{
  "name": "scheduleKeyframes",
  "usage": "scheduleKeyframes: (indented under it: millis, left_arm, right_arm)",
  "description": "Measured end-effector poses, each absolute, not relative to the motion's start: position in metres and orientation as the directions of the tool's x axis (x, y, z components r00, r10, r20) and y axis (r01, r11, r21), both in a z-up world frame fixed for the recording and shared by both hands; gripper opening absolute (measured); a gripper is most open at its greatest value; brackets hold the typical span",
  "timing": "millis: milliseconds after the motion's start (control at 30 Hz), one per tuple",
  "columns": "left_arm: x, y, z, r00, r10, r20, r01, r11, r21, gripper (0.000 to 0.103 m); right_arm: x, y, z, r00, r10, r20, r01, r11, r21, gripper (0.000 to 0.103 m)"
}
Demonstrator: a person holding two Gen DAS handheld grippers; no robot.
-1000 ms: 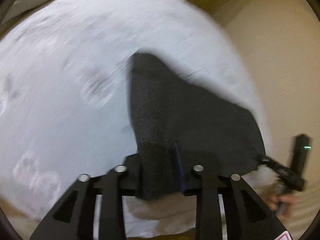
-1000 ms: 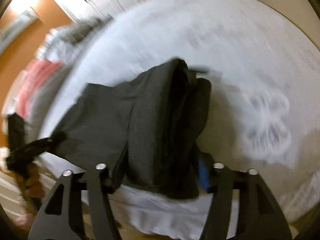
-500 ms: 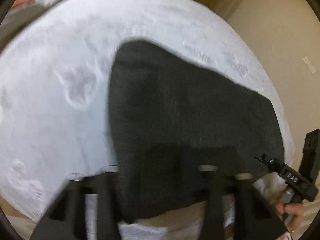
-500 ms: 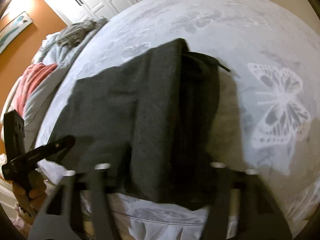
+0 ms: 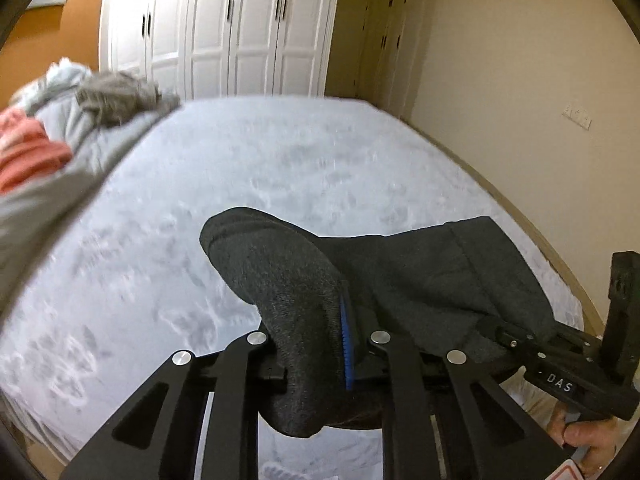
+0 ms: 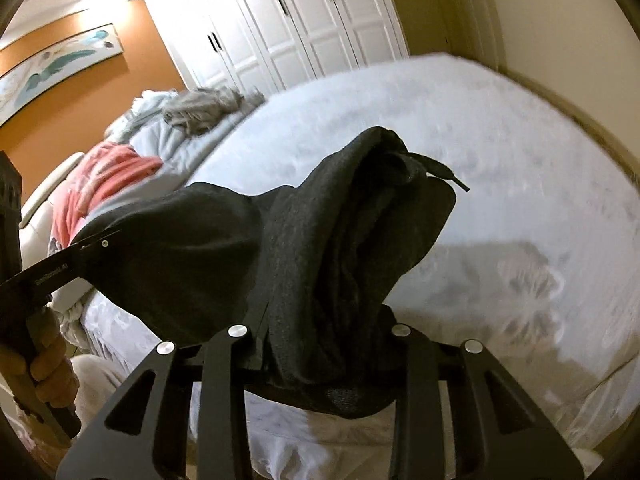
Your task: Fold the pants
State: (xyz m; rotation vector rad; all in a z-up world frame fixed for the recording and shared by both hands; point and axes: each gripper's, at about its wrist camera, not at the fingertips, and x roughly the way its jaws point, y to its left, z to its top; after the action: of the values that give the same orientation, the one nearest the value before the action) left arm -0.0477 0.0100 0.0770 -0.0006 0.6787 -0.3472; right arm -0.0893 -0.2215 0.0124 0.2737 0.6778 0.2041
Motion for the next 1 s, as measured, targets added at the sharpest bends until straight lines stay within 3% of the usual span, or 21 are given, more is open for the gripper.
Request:
scheduleKeyframes:
  millis: [300, 600, 1000]
  left_arm:
    - [-0.068, 0.022, 0.152, 0.807, -0.341, -0.483, 0.343, 0.935, -0.088, 0.013]
    - [-0.106, 0.038, 0.243, 0.885, -0.398, -0.24, 0.397, 0.916, -0.056, 0.014]
    - [-0.074, 0.037, 0.298, 0.92, -0.389, -0.048, 0.388, 0.921, -0.025, 0.015]
  right_arm:
    - [-0.102, -0.221, 0.082, 0.852, 0.278, -0.444, -0.153, 0.943, 0.296, 0.03]
    - [-0.122, -0.238, 0.17, 0.919, 0.335, -0.21, -0.269, 0.918, 0.29, 0.031]
    - [-0.076, -0.241, 0.238, 0.935, 0.355, -0.009, -0.345, 0.916, 0.206, 0.031]
